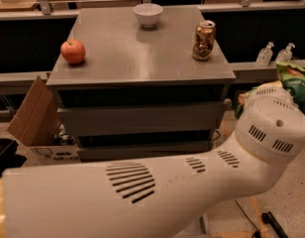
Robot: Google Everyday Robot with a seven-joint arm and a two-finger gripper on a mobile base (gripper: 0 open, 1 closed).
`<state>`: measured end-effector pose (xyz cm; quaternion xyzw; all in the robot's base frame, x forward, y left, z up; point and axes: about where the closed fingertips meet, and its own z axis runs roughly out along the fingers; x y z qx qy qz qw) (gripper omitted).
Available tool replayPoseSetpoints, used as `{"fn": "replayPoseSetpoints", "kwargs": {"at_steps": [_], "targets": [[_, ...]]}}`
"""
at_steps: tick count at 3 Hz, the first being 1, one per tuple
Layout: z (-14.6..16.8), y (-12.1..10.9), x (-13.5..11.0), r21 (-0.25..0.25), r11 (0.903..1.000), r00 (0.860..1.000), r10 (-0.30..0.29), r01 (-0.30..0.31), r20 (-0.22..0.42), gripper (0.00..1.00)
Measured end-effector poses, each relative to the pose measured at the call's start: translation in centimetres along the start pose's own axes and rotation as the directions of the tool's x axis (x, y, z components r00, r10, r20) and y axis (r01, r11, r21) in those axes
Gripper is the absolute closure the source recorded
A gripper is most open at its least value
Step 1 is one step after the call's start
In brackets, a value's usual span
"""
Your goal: Pick green rice chip bag from bottom drawer and place on counter
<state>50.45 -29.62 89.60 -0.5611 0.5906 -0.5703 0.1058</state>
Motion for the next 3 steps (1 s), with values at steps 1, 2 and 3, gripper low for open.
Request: {"fn": "replayPoseSetpoints", "kwargs": {"at_steps": [1,2,3], "targets": [[0.1,-4.6,-2.7,0.083,0.9962,0.988,0.012,-0.025,0.151,1.00],[-1.1,-10.8,-7.9,0.161,0.9868,0.944,-0.074,0.022,0.322,1.00],[-2.0,-15.2,-11.1,0.204,0.9761,0.900,-0.153,0.073,0.407,1.00]]}}
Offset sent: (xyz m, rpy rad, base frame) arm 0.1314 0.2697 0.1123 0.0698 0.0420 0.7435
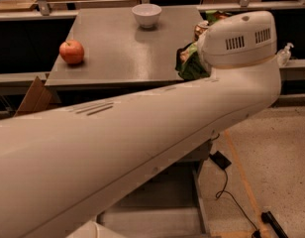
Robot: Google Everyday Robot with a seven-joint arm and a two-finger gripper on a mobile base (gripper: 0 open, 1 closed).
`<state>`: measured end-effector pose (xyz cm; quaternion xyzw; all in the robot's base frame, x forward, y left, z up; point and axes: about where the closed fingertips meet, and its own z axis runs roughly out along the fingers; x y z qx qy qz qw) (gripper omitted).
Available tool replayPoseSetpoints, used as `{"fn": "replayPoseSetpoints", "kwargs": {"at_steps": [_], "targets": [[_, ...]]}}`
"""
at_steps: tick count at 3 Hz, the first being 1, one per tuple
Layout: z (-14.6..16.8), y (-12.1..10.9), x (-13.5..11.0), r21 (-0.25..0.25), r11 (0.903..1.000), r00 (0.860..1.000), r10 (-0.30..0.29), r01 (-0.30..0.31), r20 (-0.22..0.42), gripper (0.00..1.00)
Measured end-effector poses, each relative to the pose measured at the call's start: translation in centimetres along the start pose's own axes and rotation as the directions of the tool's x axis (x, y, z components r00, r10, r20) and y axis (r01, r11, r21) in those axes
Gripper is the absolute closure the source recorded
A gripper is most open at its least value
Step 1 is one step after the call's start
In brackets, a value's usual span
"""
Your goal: Pick green rice chip bag from bottom drawer and place on counter
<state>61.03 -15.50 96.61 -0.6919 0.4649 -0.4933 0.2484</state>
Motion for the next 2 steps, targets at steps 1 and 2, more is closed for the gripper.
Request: {"fn": "replayPoseSetpoints", "kwargs": {"at_steps": [1,2], "targets": [[0.4,1.4,1.3,-0.021,0.9996,1.000,0.016,-0.017,-0.008,1.00],[2.9,-0.1,1.6,0.032,0.9995,0.998,0.000,-0.002,0.058,1.00]]}}
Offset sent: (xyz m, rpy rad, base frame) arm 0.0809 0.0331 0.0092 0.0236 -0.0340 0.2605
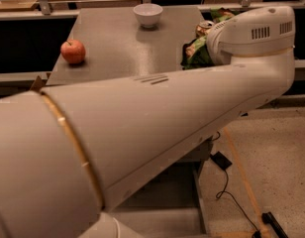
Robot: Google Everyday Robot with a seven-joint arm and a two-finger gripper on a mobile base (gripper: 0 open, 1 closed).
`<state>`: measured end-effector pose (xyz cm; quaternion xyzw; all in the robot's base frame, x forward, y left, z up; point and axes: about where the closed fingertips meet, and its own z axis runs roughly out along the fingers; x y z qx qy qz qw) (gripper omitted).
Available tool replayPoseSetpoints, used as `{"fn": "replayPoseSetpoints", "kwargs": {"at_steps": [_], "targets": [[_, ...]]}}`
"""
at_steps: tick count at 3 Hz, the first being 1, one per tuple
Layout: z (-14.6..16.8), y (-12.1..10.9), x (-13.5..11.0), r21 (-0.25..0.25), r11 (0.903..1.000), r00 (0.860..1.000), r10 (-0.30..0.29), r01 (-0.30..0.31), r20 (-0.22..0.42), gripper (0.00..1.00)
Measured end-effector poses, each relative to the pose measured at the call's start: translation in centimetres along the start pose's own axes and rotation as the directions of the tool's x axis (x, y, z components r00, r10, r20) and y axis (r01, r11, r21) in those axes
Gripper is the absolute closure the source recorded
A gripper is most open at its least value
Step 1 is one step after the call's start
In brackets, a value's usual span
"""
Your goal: Pick green rice chip bag from bottom drawer and place on counter
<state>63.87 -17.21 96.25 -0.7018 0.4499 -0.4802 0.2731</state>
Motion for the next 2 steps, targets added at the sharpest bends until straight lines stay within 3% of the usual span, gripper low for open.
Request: {"fn": "replayPoseSetpoints", "kwargs": {"at_steps": [1,2], "targets": [[4.1,-4.9,-1.1,0.110,0.9917,0.991,-0.078,0.066,0.111,1.00],[7.2,-11.5,-3.7,0.245,0.9604,0.958,-0.188,0.134,0.216,1.00]]}}
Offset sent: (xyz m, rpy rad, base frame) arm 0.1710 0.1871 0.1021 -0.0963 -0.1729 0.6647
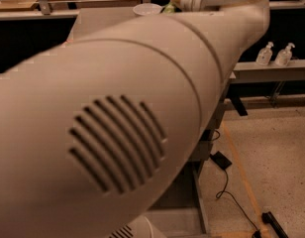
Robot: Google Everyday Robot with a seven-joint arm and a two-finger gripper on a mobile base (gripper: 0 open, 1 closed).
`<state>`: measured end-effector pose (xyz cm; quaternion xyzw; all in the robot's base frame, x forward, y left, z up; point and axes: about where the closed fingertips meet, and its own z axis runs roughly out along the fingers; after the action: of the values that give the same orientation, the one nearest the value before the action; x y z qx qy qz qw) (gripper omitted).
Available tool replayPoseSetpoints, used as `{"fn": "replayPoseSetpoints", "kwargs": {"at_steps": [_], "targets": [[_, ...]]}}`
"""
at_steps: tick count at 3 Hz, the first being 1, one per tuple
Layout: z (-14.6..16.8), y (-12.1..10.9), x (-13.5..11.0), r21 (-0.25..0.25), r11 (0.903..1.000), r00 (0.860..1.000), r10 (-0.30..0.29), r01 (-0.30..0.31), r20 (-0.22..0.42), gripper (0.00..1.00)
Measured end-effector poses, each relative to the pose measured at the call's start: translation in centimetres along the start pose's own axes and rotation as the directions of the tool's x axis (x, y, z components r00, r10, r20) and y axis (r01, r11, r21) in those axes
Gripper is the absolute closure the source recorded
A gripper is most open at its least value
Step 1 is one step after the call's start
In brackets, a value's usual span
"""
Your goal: Pick green rice chip bag from bottom drawer and place on counter
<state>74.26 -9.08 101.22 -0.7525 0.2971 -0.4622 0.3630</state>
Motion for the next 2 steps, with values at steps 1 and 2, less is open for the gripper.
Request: {"fn": "replayPoseSetpoints", "kwargs": {"at_steps": [1,2], "targets": [[3.6,-5.9,-1.2,0.122,0.9910,0.992,-0.067,0.054,0.106,1.00],[6.1,-9.8,-0.6,0.235,0.9719,0.984,-0.032,-0.010,0.175,1.00]]}}
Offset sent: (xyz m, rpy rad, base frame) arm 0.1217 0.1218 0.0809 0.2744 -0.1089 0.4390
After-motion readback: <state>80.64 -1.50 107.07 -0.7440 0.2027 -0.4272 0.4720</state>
